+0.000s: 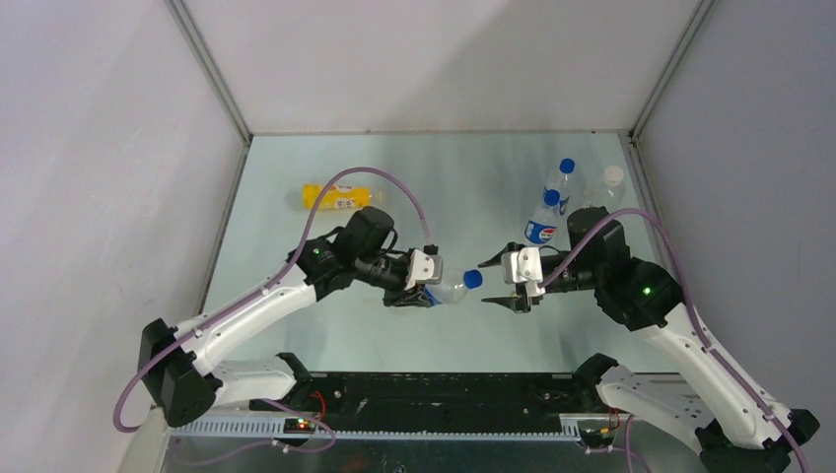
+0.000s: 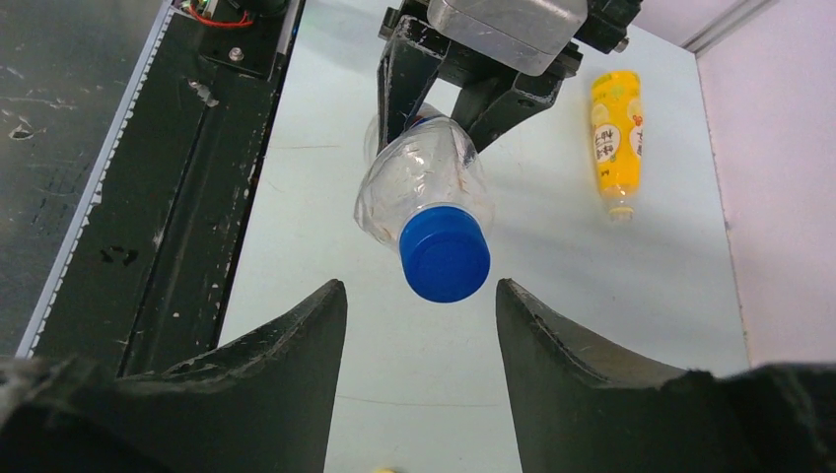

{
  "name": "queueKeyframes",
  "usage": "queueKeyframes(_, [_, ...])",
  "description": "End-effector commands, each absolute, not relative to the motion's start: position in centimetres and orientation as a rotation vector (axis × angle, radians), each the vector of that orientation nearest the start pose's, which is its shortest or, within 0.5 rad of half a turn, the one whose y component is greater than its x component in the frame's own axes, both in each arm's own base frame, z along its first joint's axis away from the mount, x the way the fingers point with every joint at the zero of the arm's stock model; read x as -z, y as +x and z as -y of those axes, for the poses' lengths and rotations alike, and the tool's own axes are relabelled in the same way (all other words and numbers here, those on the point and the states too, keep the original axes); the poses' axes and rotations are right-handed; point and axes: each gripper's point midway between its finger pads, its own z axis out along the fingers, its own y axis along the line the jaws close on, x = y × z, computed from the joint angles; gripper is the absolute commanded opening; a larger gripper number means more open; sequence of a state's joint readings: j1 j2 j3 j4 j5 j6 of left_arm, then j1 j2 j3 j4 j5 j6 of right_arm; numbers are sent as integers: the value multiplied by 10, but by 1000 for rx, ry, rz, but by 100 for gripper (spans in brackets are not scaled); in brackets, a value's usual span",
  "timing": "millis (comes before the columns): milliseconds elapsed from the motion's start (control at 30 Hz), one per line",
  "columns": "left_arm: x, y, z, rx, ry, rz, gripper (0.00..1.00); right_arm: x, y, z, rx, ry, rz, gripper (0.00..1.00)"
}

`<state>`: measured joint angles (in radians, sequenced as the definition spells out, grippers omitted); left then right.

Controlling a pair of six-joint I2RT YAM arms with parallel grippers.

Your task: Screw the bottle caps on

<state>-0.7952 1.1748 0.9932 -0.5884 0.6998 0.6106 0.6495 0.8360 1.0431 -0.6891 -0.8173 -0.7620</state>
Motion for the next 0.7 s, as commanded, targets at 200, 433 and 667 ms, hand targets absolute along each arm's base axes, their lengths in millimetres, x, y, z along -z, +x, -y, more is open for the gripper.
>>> queueKeyframes(200, [-211,144,289,937,1755,-1415,2,-300,130,-249,-791,-1634,-1048,55])
queueKeyframes(433, [-215,146,291,931,1758,-1408,2,-298,128,-253,-837,-1627,-1077,42])
queueKeyframes(667, [-218,149,290,907,1749,-1408,2,-298,126,-254,-882,-1604,-1118,34])
